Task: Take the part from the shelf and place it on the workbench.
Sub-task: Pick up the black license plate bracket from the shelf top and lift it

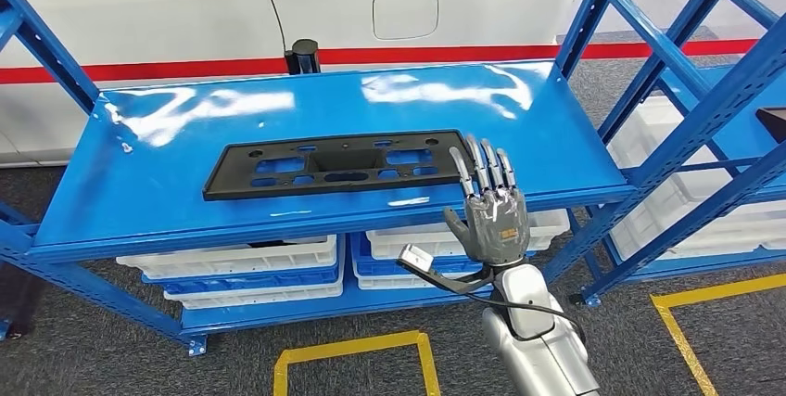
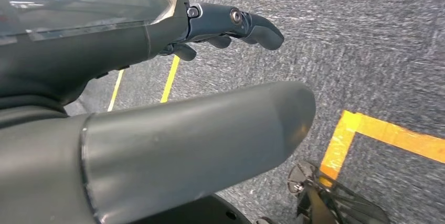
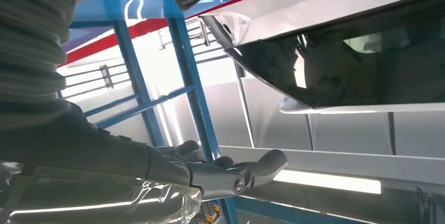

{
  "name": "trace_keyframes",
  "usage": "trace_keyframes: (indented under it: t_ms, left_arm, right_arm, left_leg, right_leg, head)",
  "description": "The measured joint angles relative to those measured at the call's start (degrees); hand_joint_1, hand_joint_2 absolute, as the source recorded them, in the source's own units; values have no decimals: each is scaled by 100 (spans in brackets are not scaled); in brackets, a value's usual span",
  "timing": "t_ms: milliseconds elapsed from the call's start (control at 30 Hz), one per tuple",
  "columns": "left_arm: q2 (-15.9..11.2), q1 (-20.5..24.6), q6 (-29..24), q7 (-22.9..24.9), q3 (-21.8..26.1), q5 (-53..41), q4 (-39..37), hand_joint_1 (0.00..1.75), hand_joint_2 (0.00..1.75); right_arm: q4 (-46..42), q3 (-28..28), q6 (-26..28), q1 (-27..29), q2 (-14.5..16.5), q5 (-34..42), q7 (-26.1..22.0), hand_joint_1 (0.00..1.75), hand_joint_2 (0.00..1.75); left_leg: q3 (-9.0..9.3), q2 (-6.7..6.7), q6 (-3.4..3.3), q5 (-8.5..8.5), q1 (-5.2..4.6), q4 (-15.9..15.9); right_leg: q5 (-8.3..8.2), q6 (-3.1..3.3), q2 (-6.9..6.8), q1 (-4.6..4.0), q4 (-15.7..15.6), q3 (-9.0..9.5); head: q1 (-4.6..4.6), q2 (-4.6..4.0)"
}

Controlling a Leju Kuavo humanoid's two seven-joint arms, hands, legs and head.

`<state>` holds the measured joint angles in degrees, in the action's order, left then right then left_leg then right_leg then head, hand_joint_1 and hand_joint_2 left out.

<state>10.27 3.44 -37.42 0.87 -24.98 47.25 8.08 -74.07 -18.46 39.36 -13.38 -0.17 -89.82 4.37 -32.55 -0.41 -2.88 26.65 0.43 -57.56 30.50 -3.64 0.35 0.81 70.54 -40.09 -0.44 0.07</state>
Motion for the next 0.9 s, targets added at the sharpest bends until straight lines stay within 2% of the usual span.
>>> trace_keyframes:
  t_ms: [33,67,100,133,167,267,300,333,400,433,467,500,567,600,667,767,800,833,900]
  left_arm:
    - [-1,-2,4,-22,1,10,2,0,0]
    - [-2,-3,7,-39,1,21,3,0,0]
    - [-3,-4,7,-50,2,31,3,0,0]
    - [-4,-4,7,-56,2,40,3,0,0]
    - [-4,-5,7,-58,3,46,3,0,0]
    - [-6,-5,7,-59,4,56,3,0,0]
    - [-7,-5,7,-60,4,57,3,0,0]
    - [-7,-7,6,-60,4,57,3,0,0]
    - [-8,-9,5,-58,5,65,3,0,0]
    - [-9,-10,4,-57,7,70,3,0,0]
    - [-9,-10,4,-57,8,75,3,0,0]
    - [-10,-10,3,-59,9,78,3,0,0]
    - [-11,-10,-2,-62,10,81,3,0,0]
    - [-11,-10,-4,-63,10,81,3,0,0]
    - [-13,-10,-8,-63,12,82,3,0,0]
    - [-10,-12,-10,-66,16,85,5,0,0]
    - [-9,-12,-11,-67,16,86,7,0,0]
    - [-8,-14,-11,-69,17,88,8,0,0]
    - [-9,-15,-11,-77,18,90,8,0,0]
  right_arm:
    - [14,-1,0,0,-8,20,21,0,175]
    - [33,-1,-1,-2,-15,54,28,0,175]
    - [57,-1,-1,-2,-20,104,20,0,175]
    - [89,0,-1,-1,-24,159,2,0,175]
    - [126,3,-2,0,-28,203,-15,0,175]
    - [209,16,-3,-5,-40,262,-43,0,175]
    - [230,17,-5,-13,-38,269,-44,0,175]
    - [261,17,-12,-25,-36,280,-44,0,175]
    - [401,26,-29,-66,-32,324,-56,0,175]
    - [491,34,-32,-83,-31,354,-71,0,175]
    - [577,43,-28,-100,-31,378,-92,0,175]
    - [651,52,-20,-119,-27,392,-118,0,175]
    - [763,74,-9,-187,-16,399,-173,0,175]
    - [814,87,-7,-229,-9,401,-200,0,175]
    - [889,109,-6,-292,2,406,-254,0,175]
    - [951,139,-3,-342,22,396,-320,0,175]
    - [962,148,-3,-360,27,392,-330,0,175]
    - [974,158,-2,-373,31,391,-338,0,175]
    - [1005,177,-2,-377,35,390,-351,0,175]
  left_leg:
    - [25,-6,23,20,1,-1]
    - [47,-10,53,45,-10,-3]
    - [63,-9,84,67,-23,-5]
    - [70,-8,111,83,-35,-5]
    - [75,-7,136,93,-41,1]
    - [72,5,225,166,-23,-51]
    - [1,11,254,263,-19,-212]
    - [-144,17,274,405,-15,-499]
    - [-575,23,294,706,-10,-1254]
    - [-749,23,292,754,-9,-1508]
    - [-818,24,285,688,-10,-1555]
    - [-768,24,271,518,-9,-1375]
    - [-441,25,231,118,-16,-644]
    - [-284,25,209,2,-22,-336]
    - [-146,21,165,-39,-47,-82]
    - [-94,19,69,-59,-36,-28]
    - [-70,22,38,-64,-20,-6]
    - [-52,26,13,-62,-10,7]
    - [-43,24,-18,-43,-10,7]
  right_leg:
    - [-196,-48,-17,15,-469,209]
    - [-356,-66,-29,16,-875,412]
    - [-458,-49,-37,10,-1155,552]
    - [-496,-8,-41,-2,-1279,616]
    - [-494,45,-34,-22,-1276,625]
    - [-489,184,-23,15,-1304,670]
    - [-480,226,-22,38,-1316,702]
    - [-465,259,-22,43,-1320,727]
    - [-434,305,-25,24,-1319,743]
    - [-426,316,-25,10,-1318,746]
    - [-419,324,-24,1,-1317,752]
    - [-410,326,-21,-5,-1316,765]
    - [-383,308,-7,-26,-1309,795]
    - [-366,285,3,-44,-1305,803]
    - [-346,230,13,-76,-1306,807]
    - [-282,150,5,-73,-1231,778]
    - [-205,137,4,-76,-1069,700]
    - [-84,135,2,-72,-765,542]
    - [177,136,2,-64,36,103]
  head:
    - [3,0]
    - [5,0]
    - [2,0]
    - [-1,-1]
    - [-5,-1]
    - [-8,0]
    - [-16,0]
    - [-23,0]
    - [-35,0]
    - [-34,0]
    - [-34,0]
    - [-34,0]
    - [-34,0]
    - [-31,0]
    - [-26,0]
    - [-23,-2]
    - [-17,-2]
    - [-13,-1]
    - [-7,0]
